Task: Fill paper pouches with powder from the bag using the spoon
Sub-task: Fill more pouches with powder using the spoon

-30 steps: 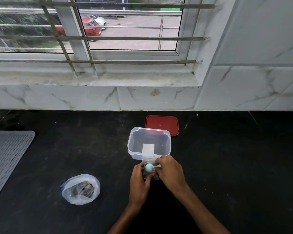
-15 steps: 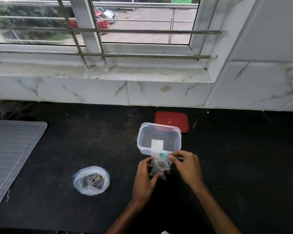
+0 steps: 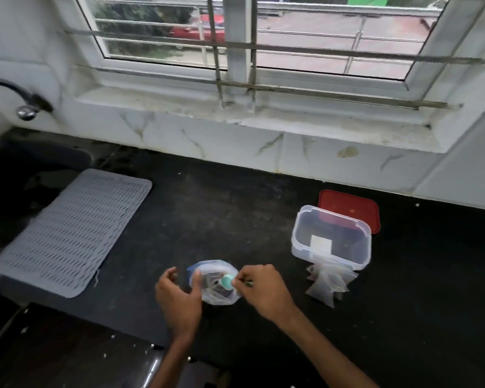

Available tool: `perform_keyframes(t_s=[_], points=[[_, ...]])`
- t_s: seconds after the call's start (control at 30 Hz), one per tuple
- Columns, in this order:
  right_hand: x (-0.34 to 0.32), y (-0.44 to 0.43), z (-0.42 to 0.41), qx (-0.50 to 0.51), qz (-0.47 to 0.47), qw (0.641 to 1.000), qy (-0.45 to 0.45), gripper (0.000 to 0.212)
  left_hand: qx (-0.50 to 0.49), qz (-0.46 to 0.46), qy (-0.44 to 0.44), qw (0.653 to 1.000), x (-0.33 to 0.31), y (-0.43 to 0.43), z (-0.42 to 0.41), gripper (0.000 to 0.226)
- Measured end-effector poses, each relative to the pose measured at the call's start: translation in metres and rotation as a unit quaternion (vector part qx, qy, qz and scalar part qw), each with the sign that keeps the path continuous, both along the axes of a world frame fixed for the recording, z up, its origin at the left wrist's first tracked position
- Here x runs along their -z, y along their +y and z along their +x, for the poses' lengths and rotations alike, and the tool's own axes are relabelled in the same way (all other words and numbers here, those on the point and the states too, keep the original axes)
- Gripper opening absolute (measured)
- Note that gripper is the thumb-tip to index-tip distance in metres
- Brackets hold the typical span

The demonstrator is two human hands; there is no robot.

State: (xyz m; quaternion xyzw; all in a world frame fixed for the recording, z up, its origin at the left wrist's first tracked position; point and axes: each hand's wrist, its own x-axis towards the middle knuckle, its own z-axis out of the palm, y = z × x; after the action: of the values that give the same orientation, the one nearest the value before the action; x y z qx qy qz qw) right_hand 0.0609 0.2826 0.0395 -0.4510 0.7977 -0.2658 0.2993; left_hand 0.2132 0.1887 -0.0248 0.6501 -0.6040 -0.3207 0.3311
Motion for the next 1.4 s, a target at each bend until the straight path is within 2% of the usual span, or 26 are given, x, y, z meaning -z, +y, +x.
perform_keyframes(t_s=[0.1,0.2,0.27,0.33,0.43,0.5,0.63,0.77,0.87,0.97,1.07,1.13,1.2,1.3,1.37,1.4], points=[[0.019,-0.024,0.020,-0.071,0.065,0.986,0.138,0.025,0.033,0.111,-0.069,0.991,0.019,0.006,0.004,0.064],[0.026,-0.037,0.025,-0.093,0.113,0.965,0.216,0.027,0.083,0.141,-0.092,0.982,0.033,0.007,0.002,0.048],[0.030,-0.040,0.020,-0.079,0.125,0.959,0.241,0.027,0.086,0.140,-0.062,0.984,0.032,0.003,0.001,0.027],[0.032,-0.043,0.015,-0.061,0.130,0.959,0.244,0.026,0.084,0.159,-0.018,0.983,0.027,-0.003,0.004,0.011],[0.037,-0.046,0.016,-0.058,0.140,0.960,0.236,0.026,0.059,0.209,0.069,0.974,0.024,-0.008,0.005,0.006],[0.038,-0.046,0.021,-0.061,0.153,0.958,0.236,0.028,0.026,0.230,0.137,0.963,0.025,-0.011,0.004,0.009],[0.042,-0.044,0.029,-0.052,0.162,0.961,0.220,0.029,-0.009,0.287,0.271,0.919,0.024,-0.017,-0.004,0.016],[0.045,-0.042,0.029,-0.015,0.169,0.968,0.184,0.029,0.011,0.340,0.344,0.875,0.016,-0.023,-0.012,0.024],[0.049,-0.040,0.029,0.027,0.166,0.977,0.133,0.025,0.008,0.371,0.360,0.856,0.011,-0.029,-0.016,0.032],[0.052,-0.037,0.030,0.079,0.150,0.982,0.077,0.021,0.027,0.408,0.348,0.844,0.011,-0.030,-0.014,0.028],[0.061,-0.033,0.028,0.122,0.120,0.985,0.005,0.015,0.066,0.412,0.327,0.848,0.009,-0.029,-0.010,0.025],[0.069,-0.031,0.026,0.137,0.111,0.984,-0.033,0.015,0.102,0.379,0.304,0.868,0.009,-0.030,-0.007,0.016],[0.071,-0.031,0.026,0.137,0.107,0.984,-0.043,0.014,0.130,0.312,0.246,0.908,0.011,-0.030,-0.005,0.006],[0.061,-0.034,0.033,0.103,0.117,0.988,0.022,0.017,0.165,0.238,0.119,0.950,0.014,-0.030,-0.005,0.004],[0.057,-0.036,0.038,0.067,0.133,0.985,0.082,0.023,0.171,0.212,0.002,0.962,0.012,-0.031,-0.008,0.014],[0.055,-0.037,0.041,0.056,0.138,0.984,0.096,0.024,0.164,0.208,-0.030,0.964,0.009,-0.032,-0.008,0.017]])
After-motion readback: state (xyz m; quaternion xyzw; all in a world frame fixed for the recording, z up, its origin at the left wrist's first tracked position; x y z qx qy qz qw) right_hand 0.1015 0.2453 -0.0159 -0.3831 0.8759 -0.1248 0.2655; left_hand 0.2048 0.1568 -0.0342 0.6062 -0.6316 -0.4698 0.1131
